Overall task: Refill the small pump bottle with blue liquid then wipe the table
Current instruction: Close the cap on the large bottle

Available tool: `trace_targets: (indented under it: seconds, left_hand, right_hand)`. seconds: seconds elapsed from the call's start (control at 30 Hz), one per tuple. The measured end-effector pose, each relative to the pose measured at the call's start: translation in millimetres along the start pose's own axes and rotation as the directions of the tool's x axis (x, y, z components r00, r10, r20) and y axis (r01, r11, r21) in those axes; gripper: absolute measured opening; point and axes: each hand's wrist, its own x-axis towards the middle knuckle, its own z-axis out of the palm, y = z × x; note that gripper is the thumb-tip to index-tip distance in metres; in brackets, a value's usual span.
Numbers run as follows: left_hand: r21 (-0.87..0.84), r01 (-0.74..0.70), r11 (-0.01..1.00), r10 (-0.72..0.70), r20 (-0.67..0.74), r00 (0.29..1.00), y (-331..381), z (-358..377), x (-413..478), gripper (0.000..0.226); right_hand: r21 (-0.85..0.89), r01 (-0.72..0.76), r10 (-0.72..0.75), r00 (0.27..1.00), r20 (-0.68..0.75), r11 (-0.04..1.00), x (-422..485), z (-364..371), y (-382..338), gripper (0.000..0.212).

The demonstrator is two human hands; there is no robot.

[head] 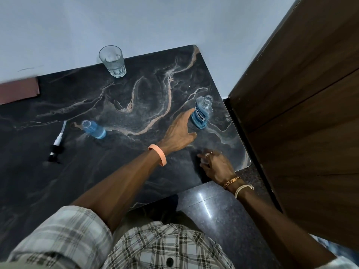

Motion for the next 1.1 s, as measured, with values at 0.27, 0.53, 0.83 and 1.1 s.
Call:
trace_targets:
  seconds: [0.27,0.53,0.83,1.1]
  left_hand:
    - [0.013,-0.07,0.997,0.071,-0.114,0.991,20.0,-12.1,11.0,0.087]
    - [0.04,-0.101,0.994,0.105,-0.153,0.983,42.1,-14.3,27.9,0.093]
    - [0.094,-0.007,0.996,0.028,-0.225,0.974,56.7,-7.2,37.4,0.073]
    - [0.007,-0.007,1.0,0.009,-0.268,0.963,55.0,-7.2,40.0,0.052]
  right_hand:
    - [0.511,-0.075,0.344,0.821,-0.456,0.856,27.5,-93.1,-15.4,0.035]
    - [0.838,0.172,0.358,0.846,-0.395,0.519,59.7,-146.7,-31.9,0.026]
    - [0.704,0.123,0.326,0.822,-0.467,0.699,82.5,-156.4,-41.3,0.034]
    - [0.422,0.058,0.158,0.875,-0.459,0.905,91.2,-144.4,-45.4,0.034]
